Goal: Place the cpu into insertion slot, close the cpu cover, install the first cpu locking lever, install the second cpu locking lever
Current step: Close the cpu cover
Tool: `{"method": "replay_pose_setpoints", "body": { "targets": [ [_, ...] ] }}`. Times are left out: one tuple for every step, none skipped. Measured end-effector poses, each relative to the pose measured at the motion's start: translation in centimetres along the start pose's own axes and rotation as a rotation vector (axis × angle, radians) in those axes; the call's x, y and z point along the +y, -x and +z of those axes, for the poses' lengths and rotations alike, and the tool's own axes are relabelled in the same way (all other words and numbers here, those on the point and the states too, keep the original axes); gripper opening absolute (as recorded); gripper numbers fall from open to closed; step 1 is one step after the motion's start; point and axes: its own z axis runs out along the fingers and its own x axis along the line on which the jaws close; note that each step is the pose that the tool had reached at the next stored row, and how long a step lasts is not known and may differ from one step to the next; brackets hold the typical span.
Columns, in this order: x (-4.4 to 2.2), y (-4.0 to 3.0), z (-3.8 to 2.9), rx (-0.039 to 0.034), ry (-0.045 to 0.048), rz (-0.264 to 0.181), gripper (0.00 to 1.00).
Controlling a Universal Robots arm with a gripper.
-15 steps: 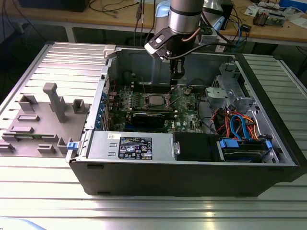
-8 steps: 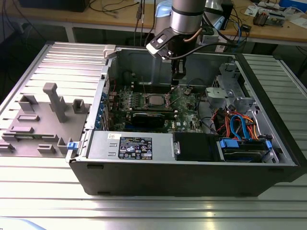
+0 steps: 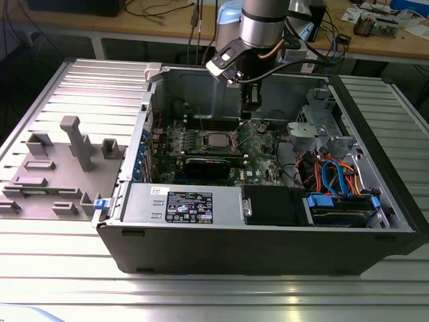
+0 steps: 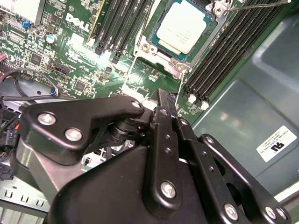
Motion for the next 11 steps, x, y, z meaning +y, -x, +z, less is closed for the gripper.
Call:
{"method": "replay_pose_setpoints", "body": {
  "targets": [
    [0.00, 0.00, 0.00, 0.0000, 0.0000, 0.000, 0.11],
    [0.00, 0.00, 0.00, 0.0000, 0.0000, 0.000, 0.11],
    [0.05, 0.00, 0.00, 0.0000, -0.0001, 0.000, 0.11],
    [0.10, 0.00, 0.00, 0.0001, 0.0000, 0.000, 0.11],
    [0.10, 0.00, 0.00, 0.0000, 0.0000, 0.000, 0.11],
    [0.12, 0.00, 0.00, 0.0000, 0.0000, 0.000, 0.11],
    [0.13, 0.00, 0.00, 0.0000, 0.0000, 0.000, 0.11],
    [0.14, 0.00, 0.00, 0.0000, 0.0000, 0.000, 0.11],
    [0.15, 0.00, 0.00, 0.0000, 0.0000, 0.000, 0.11],
    [0.15, 0.00, 0.00, 0.0000, 0.0000, 0.000, 0.11],
    [0.15, 0.00, 0.00, 0.0000, 0.0000, 0.000, 0.11]
  ]
}}
